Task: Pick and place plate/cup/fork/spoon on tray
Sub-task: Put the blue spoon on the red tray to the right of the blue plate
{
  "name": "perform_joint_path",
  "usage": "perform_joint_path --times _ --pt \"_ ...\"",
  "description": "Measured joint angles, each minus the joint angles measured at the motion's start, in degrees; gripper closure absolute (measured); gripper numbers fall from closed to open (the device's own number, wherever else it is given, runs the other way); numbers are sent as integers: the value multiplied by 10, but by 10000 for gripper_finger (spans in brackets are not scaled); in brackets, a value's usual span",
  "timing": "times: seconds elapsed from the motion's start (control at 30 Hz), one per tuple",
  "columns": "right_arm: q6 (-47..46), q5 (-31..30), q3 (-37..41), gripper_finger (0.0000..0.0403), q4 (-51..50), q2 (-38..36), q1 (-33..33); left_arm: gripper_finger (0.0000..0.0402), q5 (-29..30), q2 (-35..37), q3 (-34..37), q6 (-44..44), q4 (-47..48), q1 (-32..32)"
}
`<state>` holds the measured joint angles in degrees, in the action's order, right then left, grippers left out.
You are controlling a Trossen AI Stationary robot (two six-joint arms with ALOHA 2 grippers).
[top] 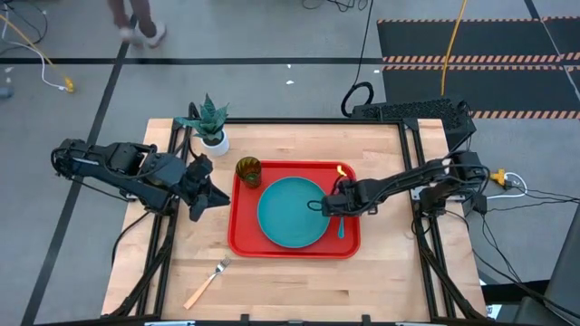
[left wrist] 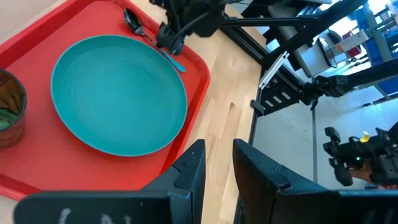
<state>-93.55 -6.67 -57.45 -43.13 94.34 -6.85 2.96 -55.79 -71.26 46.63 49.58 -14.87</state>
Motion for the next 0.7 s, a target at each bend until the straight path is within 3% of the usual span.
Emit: perform_joint_path --times 0.7 --pt "60 39 0 312 -17 17 0 318 -2 0 0 7 1 0"
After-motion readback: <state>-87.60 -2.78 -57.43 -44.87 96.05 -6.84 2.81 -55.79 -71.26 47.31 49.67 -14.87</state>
